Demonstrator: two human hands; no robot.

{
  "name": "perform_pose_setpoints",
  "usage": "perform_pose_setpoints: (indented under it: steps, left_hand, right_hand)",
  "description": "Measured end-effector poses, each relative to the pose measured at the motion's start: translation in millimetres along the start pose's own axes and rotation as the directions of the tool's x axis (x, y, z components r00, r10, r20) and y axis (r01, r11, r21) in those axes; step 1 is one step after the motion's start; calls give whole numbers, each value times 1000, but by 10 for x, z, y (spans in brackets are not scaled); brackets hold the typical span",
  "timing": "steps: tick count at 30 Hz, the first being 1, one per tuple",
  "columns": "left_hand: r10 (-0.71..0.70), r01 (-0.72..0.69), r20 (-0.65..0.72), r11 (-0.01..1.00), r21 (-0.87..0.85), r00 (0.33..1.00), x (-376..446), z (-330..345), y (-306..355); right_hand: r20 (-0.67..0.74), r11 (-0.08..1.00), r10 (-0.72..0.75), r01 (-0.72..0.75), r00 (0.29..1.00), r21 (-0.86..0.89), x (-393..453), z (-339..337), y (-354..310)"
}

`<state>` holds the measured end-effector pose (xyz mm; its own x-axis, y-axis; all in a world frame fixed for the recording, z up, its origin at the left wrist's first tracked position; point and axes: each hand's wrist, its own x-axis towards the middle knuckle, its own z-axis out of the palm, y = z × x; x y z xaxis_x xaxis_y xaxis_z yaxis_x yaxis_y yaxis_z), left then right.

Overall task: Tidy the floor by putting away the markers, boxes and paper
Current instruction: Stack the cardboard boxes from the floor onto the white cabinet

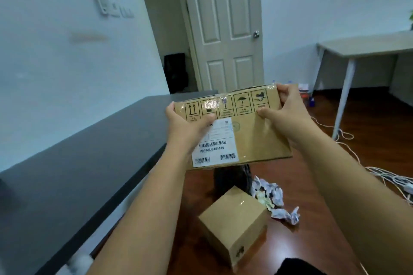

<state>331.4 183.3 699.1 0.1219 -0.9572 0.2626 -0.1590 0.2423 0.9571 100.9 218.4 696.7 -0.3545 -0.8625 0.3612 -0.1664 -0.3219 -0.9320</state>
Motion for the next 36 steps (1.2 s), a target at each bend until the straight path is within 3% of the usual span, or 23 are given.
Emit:
perform_pose_setpoints:
  steps: [3, 6, 10, 16, 22, 29, 32, 36]
  left_hand:
    - [226, -220, -112, 973, 68, 968, -127, -370, 577]
    - [422, -386, -235, 904, 184, 876, -324, -834, 1055]
    - [619, -490, -337, 777, 395, 709, -671, -1528, 1502]
    - [698, -345, -472, 694, 632, 538, -1261, -2630, 1751]
    - [706, -187, -593, 690, 700, 387, -1955, -3706, 1843]
    - [739, -51, -649, 666, 745, 179, -2701, -4742, 1994]
    - [705, -29, -690, 703, 711, 163, -2965, -5232, 2072]
    - [600, 2, -763, 786, 618, 240, -3220, -5863, 2120]
  right_hand:
    - [7, 971, -201, 198, 980, 135, -91, 134, -583]
    - [10, 885, -385, 366, 923, 288, -245, 408, -1030]
    - [108, 777, -461, 342, 881, 529, -426, 994, -1360]
    - [309, 654, -532, 150, 789, 742, -878, 2112, -1810]
    - [416, 575, -610, 16, 674, 818, -1638, 3162, -2340]
    - [491, 530, -720, -66, 490, 845, -2449, 4143, -3025]
    - [514, 537, -739, -81, 436, 840, -2803, 4530, -3292]
    - [577, 595, -708, -97, 406, 798, -3282, 5056, -3509]
